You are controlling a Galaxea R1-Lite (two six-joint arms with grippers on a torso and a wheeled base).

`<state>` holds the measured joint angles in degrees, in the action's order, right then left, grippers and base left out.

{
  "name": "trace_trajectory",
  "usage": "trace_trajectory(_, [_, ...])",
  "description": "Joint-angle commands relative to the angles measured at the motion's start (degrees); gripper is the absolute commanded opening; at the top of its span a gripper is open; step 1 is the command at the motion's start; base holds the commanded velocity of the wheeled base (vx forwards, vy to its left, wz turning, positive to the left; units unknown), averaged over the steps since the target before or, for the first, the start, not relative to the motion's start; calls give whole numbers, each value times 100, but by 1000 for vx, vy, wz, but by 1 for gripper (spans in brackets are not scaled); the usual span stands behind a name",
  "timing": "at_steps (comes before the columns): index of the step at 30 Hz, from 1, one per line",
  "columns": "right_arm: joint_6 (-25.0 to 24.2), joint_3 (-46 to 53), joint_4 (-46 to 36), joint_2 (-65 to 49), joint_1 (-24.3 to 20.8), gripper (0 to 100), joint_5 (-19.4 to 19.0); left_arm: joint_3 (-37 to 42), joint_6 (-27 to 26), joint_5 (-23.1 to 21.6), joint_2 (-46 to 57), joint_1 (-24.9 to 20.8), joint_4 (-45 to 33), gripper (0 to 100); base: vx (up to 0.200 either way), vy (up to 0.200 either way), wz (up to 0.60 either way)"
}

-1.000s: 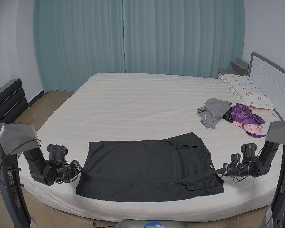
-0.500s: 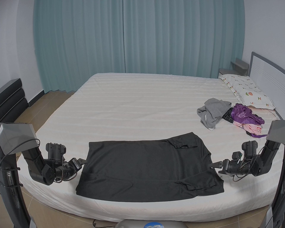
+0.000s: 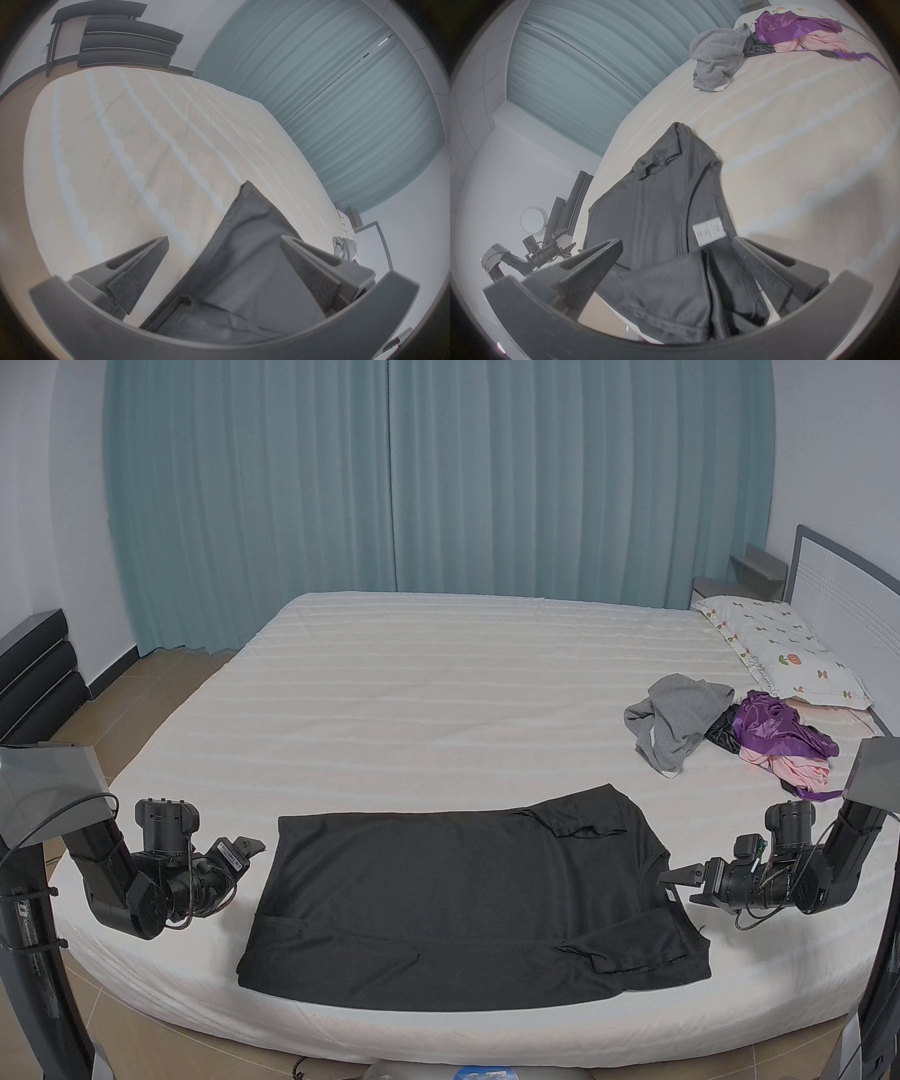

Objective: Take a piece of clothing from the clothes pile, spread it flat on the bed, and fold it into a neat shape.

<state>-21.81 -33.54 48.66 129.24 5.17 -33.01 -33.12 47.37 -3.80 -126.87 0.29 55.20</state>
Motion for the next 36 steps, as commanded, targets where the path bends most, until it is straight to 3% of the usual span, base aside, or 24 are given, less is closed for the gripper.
trace_trajectory(1, [-8, -4, 3, 4, -7, 100, -3, -1, 0, 2, -5, 6, 8, 100, 0, 0, 0])
trace_trajectory(7, [-78, -21, 11, -48, -86, 100, 58, 16, 9, -33, 13, 6, 17, 100, 0, 0, 0])
trace_trajectory(11, [-632, -100, 91, -268, -367, 100, 234, 34, 18, -59, 22, -3, 8, 100, 0, 0, 0])
trace_trajectory(12, [-1124, -250, 82, -339, -614, 100, 480, 25, 18, -59, 22, -3, 8, 100, 0, 0, 0])
trace_trajectory(15, [-1598, -531, 82, -277, -930, 100, 805, 25, 35, -68, 22, -12, 8, 100, 0, 0, 0])
trace_trajectory(17, [-2003, -1032, -6, 4, -1264, 100, 1271, 16, 53, -77, 13, -12, 8, 100, 0, 0, 0])
trace_trajectory(21, [-2064, -1674, -366, 303, -1528, 100, 1570, 16, 53, -85, -13, -20, 8, 100, 0, 0, 0])
trace_trajectory(29, [-2416, -3300, -1834, 1024, -1941, 100, 1895, -1, 211, -235, -49, -29, 17, 100, 0, 0, 0])
trace_trajectory(36, [-2389, -3941, -2441, 1384, -2055, 100, 2027, -36, 273, -244, -136, -20, 17, 100, 0, 0, 0])
